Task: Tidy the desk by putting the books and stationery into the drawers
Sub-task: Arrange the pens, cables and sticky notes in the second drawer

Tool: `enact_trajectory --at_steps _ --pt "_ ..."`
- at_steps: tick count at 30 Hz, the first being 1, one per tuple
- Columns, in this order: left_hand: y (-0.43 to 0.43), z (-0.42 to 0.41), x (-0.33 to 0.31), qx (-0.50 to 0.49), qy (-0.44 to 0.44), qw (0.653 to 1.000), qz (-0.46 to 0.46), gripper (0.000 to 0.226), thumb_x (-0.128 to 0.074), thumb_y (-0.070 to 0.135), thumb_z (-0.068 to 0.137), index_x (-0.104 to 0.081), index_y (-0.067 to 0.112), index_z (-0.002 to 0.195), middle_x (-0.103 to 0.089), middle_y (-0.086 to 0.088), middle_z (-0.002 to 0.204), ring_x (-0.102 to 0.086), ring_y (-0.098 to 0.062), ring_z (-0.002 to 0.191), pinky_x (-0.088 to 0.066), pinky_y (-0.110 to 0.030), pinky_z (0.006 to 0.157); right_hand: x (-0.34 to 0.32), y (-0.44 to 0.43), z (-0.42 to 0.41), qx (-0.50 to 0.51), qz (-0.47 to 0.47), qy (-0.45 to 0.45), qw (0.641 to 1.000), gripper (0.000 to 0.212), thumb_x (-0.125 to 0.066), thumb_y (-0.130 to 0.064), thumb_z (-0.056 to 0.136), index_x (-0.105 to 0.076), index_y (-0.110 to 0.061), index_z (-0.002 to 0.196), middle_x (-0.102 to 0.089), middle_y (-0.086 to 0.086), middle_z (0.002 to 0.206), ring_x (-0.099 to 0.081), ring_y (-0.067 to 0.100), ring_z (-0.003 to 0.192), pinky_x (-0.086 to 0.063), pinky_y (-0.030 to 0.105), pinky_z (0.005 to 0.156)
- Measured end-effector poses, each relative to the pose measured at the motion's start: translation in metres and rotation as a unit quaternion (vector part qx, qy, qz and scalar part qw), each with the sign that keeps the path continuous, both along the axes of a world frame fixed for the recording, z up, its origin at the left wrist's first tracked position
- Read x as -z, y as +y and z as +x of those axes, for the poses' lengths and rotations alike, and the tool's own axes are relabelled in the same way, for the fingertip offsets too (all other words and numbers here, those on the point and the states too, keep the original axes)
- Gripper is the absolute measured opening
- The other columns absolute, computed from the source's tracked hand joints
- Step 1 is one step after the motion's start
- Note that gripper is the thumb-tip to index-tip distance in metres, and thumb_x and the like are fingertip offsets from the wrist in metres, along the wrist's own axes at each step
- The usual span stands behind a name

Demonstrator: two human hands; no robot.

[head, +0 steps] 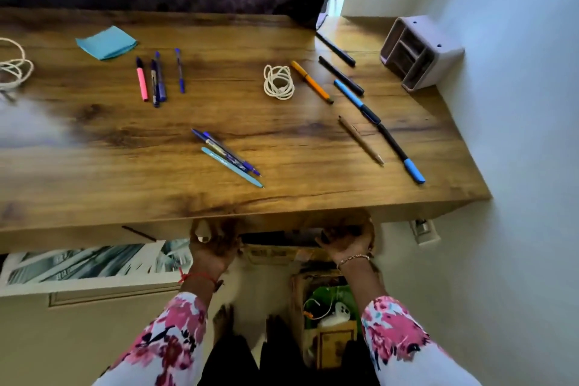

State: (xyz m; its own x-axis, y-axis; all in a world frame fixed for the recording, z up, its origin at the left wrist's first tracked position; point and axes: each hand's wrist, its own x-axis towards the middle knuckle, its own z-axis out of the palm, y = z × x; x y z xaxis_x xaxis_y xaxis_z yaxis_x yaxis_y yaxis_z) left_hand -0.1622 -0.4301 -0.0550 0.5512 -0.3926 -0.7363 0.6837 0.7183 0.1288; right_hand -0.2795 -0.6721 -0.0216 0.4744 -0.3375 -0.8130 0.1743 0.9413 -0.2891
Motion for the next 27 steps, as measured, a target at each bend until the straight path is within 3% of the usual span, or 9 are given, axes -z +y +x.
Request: enact_trajectory --at_steps 3,7,12,16,18,20,22,24,27 --pt "-0.001 -0.005 -0.009 -0.017 0.013 0.999 0.050 0.079 -0.090 0.030 0.017 -0.060 0.018 0.089 -0.069 -0.013 0.093 -0.069 -0.031 0.079 -0.051 -0.055 0.066 0.001 -0.002 -0.009 -0.020 -0.006 0.018 1.000 0.067 -0.028 -0.065 0.085 -0.038 -0.017 0.131 -0.051 0.013 0.107 -0.050 0.031 0.095 -0.030 0.052 0.097" --pt "-0.006 -0.019 -0.012 -0.014 0.046 0.997 0.061 0.041 -0.059 0.052 0.072 -0.056 0.016 0.092 -0.063 -0.011 0.101 -0.061 -0.026 0.092 -0.056 -0.045 0.071 0.003 0.000 -0.027 -0.040 -0.003 0.030 0.999 0.078 -0.030 -0.065 0.085 -0.031 -0.009 0.139 -0.038 0.019 0.140 -0.042 0.035 0.124 -0.032 0.051 0.097" --pt "0.012 -0.059 -0.013 0.019 0.032 0.996 0.083 0.042 -0.043 0.059 0.084 -0.055 0.018 0.083 -0.062 -0.007 0.096 -0.059 -0.024 0.090 -0.043 -0.040 0.077 0.005 0.023 -0.065 -0.046 -0.022 0.049 0.997 0.066 -0.033 -0.056 0.090 -0.037 -0.008 0.136 -0.037 0.019 0.144 -0.041 0.036 0.128 -0.034 0.052 0.100" --pt "0.035 -0.093 -0.027 0.068 0.049 0.993 0.086 0.036 -0.051 0.051 0.080 -0.054 0.015 0.084 -0.061 -0.008 0.092 -0.062 -0.024 0.083 -0.048 -0.038 0.078 0.010 0.037 -0.105 -0.063 -0.033 0.070 0.995 0.059 -0.034 -0.052 0.091 -0.045 -0.008 0.129 -0.058 0.018 0.115 -0.054 0.034 0.105 -0.037 0.054 0.095" --pt "0.049 -0.114 -0.039 0.132 0.053 0.980 0.141 0.041 -0.046 0.046 0.087 -0.051 0.008 0.103 -0.059 -0.015 0.090 -0.059 -0.028 0.087 -0.047 -0.037 0.079 0.006 0.046 -0.125 -0.073 -0.037 0.087 0.993 0.052 -0.034 -0.052 0.091 -0.051 -0.009 0.114 -0.066 0.016 0.091 -0.057 0.031 0.093 -0.044 0.049 0.082" --pt "0.062 -0.136 -0.060 0.253 0.010 0.942 0.219 0.037 -0.038 0.034 0.096 -0.047 0.005 0.117 -0.058 -0.016 0.091 -0.056 -0.026 0.090 -0.042 -0.034 0.079 -0.004 0.058 -0.144 -0.123 -0.064 0.132 0.982 0.044 -0.033 -0.044 0.094 -0.053 -0.005 0.101 -0.070 0.016 0.075 -0.058 0.031 0.086 -0.045 0.044 0.073" --pt "0.076 -0.156 -0.089 0.409 -0.120 0.854 0.298 0.030 -0.042 0.028 0.096 -0.055 0.005 0.110 -0.064 -0.010 0.097 -0.059 -0.020 0.091 -0.045 -0.028 0.077 -0.026 0.071 -0.159 -0.238 -0.144 0.197 0.940 0.036 -0.033 -0.025 0.096 -0.058 0.001 0.091 -0.070 0.015 0.065 -0.060 0.030 0.077 -0.048 0.039 0.067" --pt "0.091 -0.170 -0.122 0.493 -0.295 0.743 0.344 0.024 -0.051 0.031 0.091 -0.064 0.016 0.104 -0.069 0.001 0.099 -0.062 -0.011 0.095 -0.046 -0.022 0.079 -0.055 0.082 -0.171 -0.349 -0.287 0.249 0.857 0.031 -0.040 -0.010 0.094 -0.063 0.001 0.076 -0.068 0.012 0.057 -0.063 0.025 0.061 -0.050 0.033 0.059" --pt "0.105 -0.184 -0.161 0.474 -0.534 0.601 0.359 0.013 -0.056 0.025 0.089 -0.067 0.025 0.096 -0.070 0.010 0.091 -0.062 0.001 0.089 -0.046 -0.011 0.074 -0.101 0.104 -0.186 -0.399 -0.521 0.245 0.714 0.024 -0.056 -0.012 0.088 -0.065 -0.004 0.067 -0.065 0.010 0.055 -0.059 0.013 0.045 -0.048 0.022 0.047"
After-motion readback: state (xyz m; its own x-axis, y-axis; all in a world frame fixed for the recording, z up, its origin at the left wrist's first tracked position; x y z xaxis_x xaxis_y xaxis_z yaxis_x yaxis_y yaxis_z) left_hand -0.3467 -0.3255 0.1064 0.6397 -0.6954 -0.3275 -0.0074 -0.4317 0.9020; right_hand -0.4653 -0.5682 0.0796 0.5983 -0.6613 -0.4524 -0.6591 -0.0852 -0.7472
